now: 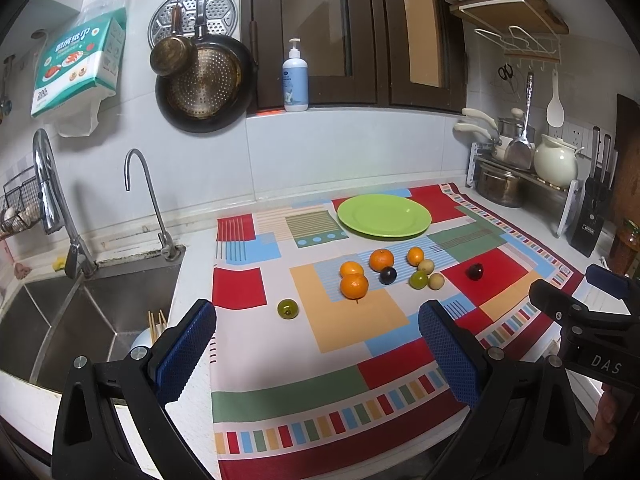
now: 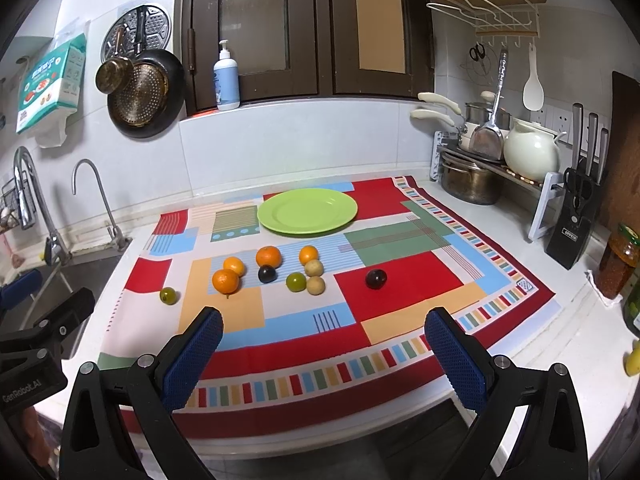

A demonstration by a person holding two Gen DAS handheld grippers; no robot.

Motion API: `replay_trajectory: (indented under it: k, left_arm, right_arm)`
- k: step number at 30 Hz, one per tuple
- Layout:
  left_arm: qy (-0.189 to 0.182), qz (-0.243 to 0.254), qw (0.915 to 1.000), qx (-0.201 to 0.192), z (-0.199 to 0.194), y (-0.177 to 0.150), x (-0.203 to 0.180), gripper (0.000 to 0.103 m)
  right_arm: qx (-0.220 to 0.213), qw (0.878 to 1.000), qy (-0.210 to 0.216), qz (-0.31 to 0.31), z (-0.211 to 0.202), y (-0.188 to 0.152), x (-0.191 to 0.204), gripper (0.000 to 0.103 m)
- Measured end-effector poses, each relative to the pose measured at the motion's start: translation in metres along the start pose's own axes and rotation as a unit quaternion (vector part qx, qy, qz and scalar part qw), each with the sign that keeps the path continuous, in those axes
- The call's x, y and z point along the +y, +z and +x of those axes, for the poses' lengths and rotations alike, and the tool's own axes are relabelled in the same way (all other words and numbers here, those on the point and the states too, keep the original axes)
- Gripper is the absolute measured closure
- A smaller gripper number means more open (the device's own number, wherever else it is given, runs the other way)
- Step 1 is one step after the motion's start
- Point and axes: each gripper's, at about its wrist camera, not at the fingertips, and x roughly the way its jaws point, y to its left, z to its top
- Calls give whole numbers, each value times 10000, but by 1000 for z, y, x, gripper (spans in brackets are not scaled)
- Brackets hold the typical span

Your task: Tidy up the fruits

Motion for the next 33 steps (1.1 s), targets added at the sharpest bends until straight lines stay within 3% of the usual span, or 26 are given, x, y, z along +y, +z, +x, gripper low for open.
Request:
replay_trajectory:
  k: [16, 33]
  left_arm:
    - [7, 25, 10000, 7, 2, 4, 8, 0]
    - [121, 81, 9999, 42, 24, -4, 30, 3]
  right_arm:
    - [68, 9999, 71, -51, 5, 1, 12, 1]
    - [89, 9973, 582, -431, 31, 3, 49, 4]
